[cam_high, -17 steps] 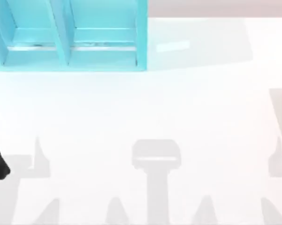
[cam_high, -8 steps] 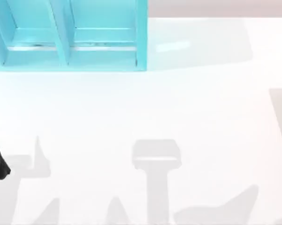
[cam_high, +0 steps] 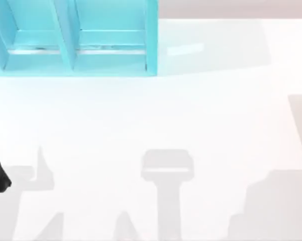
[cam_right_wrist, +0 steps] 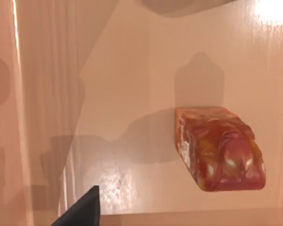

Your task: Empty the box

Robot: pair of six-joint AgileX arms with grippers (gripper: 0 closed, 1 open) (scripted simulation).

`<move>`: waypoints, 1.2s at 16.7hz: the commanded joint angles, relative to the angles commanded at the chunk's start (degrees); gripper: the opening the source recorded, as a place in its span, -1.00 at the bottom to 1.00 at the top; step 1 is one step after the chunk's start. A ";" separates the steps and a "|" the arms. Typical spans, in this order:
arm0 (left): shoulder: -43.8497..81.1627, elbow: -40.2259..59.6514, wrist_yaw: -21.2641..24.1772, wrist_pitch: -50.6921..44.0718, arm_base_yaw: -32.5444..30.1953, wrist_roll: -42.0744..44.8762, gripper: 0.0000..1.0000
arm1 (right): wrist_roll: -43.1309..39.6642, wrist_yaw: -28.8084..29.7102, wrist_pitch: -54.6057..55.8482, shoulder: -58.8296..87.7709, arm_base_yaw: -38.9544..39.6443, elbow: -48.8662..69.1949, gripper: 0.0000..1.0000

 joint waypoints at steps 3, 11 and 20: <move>0.00 0.00 0.00 0.00 0.00 0.00 1.00 | -2.56 0.02 -6.29 8.09 -2.62 6.14 1.00; 0.00 0.00 0.00 0.00 0.00 0.00 1.00 | -3.43 0.04 -8.47 10.58 -3.29 7.97 1.00; 0.00 0.00 0.00 0.00 0.00 0.00 1.00 | -3.34 0.02 8.54 15.37 -3.45 -4.38 1.00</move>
